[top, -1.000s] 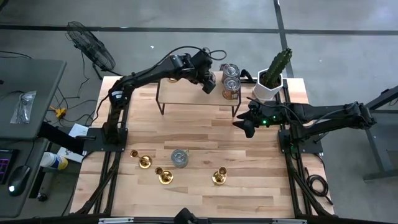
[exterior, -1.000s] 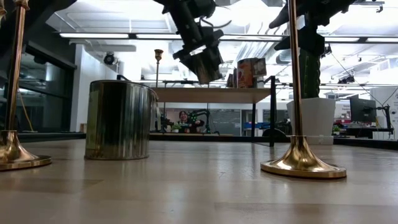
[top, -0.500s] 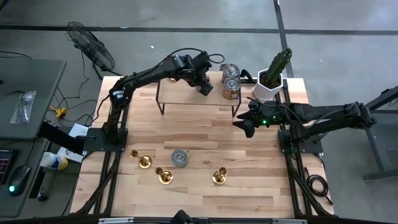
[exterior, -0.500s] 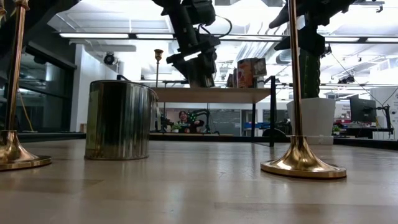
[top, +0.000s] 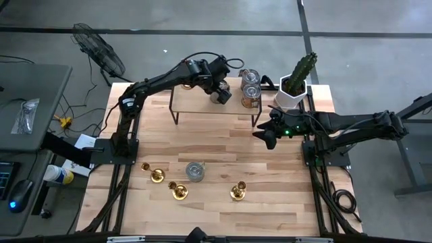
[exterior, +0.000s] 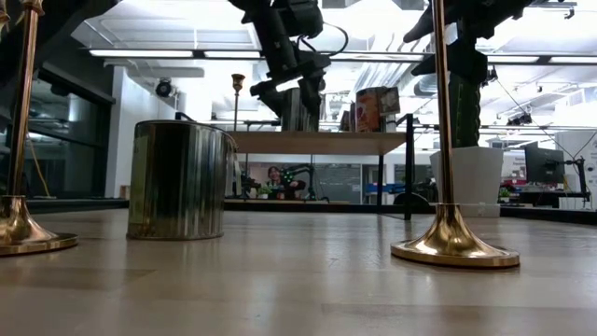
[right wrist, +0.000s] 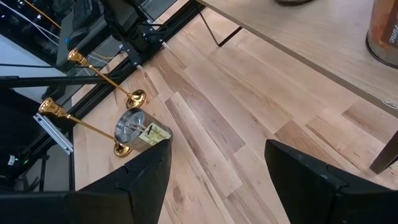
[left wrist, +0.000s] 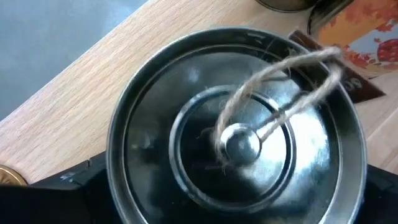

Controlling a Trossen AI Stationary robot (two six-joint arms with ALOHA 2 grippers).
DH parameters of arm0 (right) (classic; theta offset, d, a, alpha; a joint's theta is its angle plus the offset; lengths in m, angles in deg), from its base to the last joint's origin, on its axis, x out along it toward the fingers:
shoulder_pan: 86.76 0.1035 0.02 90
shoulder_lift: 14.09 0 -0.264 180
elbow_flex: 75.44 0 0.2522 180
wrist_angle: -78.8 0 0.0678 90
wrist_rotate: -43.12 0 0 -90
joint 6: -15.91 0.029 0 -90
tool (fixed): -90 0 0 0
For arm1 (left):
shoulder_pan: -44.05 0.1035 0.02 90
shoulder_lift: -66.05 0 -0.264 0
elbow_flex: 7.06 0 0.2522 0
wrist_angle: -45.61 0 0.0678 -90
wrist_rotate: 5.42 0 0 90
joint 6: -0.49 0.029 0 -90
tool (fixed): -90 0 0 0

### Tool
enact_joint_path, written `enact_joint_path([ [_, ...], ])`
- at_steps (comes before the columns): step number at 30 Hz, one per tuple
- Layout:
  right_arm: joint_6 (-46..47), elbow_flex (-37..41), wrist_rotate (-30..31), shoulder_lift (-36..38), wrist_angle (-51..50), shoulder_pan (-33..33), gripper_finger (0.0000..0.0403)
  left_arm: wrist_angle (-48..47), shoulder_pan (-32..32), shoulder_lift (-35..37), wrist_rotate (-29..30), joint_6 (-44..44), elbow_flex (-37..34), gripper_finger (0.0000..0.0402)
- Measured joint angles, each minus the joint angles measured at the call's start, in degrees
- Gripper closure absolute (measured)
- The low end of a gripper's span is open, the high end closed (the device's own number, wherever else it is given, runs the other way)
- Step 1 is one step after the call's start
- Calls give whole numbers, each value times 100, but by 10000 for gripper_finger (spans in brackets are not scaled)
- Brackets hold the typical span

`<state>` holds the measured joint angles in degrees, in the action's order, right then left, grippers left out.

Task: Pick & Place candle stick holders
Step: Put the silver scented candle on the shelf

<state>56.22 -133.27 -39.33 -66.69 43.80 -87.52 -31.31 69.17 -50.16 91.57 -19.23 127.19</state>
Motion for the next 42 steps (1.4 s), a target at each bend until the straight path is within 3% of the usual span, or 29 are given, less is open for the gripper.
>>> enact_joint_path([
  [18, 0, 0, -2, 0, -4, 0, 151, 196, 0, 2, 2, 355, 0, 18],
  [22, 0, 0, -2, 0, -41, 0, 151, 239, 1, 2, -236, 656, 0, 18],
  [31, 2, 0, -6, 0, -155, 0, 151, 564, 0, 2, -166, 1651, -2, 18],
  [42, 2, 0, -28, 0, -155, 0, 151, 921, 0, 9, -365, 1652, -2, 18],
])
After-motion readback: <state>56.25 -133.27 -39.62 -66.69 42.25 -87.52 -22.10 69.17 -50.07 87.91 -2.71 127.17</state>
